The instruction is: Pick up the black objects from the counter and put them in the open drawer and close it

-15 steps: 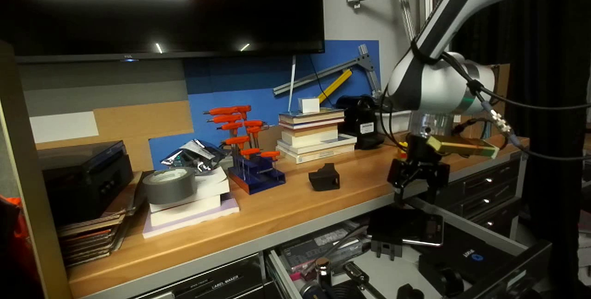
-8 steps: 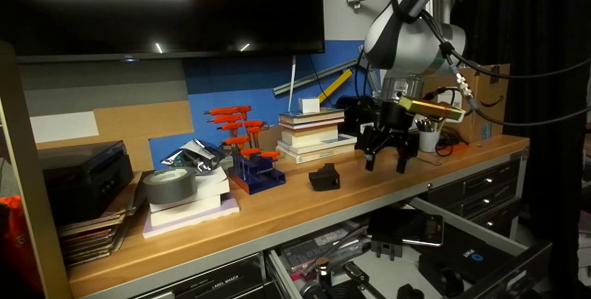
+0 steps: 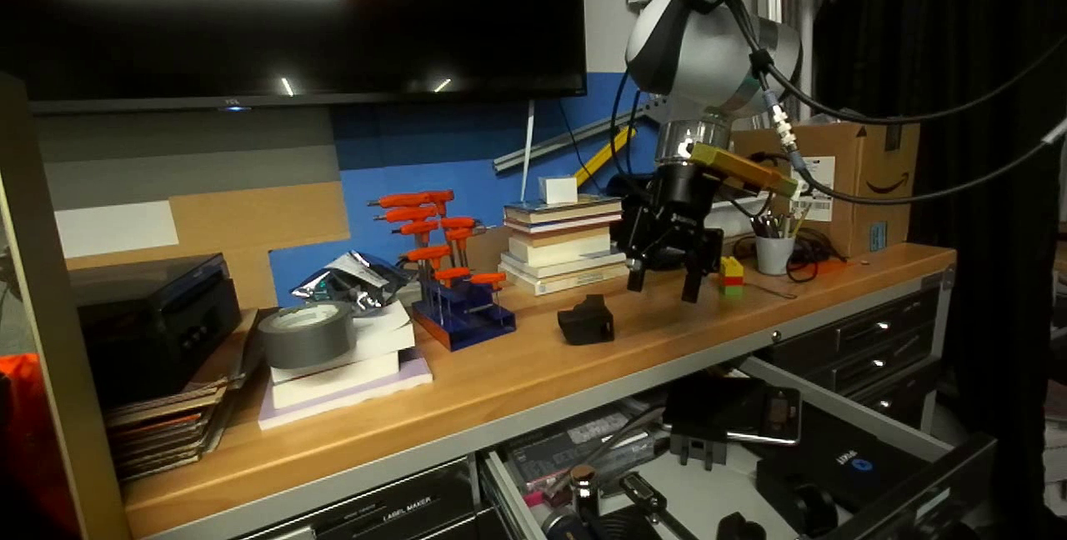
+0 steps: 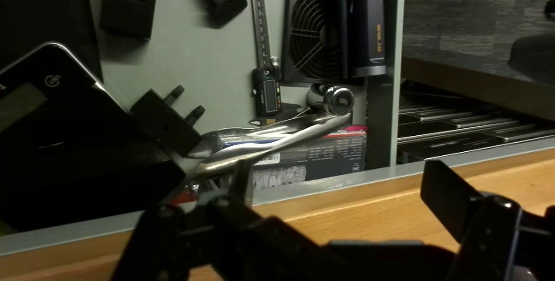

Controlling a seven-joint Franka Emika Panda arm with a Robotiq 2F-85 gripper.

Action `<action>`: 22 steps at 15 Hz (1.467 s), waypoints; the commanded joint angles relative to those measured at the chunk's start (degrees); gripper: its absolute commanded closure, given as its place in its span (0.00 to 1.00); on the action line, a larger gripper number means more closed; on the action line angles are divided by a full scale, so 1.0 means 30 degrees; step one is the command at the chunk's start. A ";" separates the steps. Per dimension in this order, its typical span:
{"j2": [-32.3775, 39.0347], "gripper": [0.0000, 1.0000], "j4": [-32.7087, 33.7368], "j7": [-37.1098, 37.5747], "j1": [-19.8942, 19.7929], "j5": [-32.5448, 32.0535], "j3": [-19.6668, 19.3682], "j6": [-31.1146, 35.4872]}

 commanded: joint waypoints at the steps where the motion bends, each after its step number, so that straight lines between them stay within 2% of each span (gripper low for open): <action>1: 0.1372 0.00 0.1774 -0.1090 -0.0129 0.1841 -0.0104 -0.1072; 9: 0.3863 0.00 0.3122 -0.1046 -0.0169 0.4411 0.0620 0.2718; 15: 0.5640 0.00 0.4657 -0.1424 -0.0717 0.4474 0.0824 0.3711; 22: 0.7033 0.00 0.6045 -0.1564 -0.1421 0.5598 0.1277 0.4170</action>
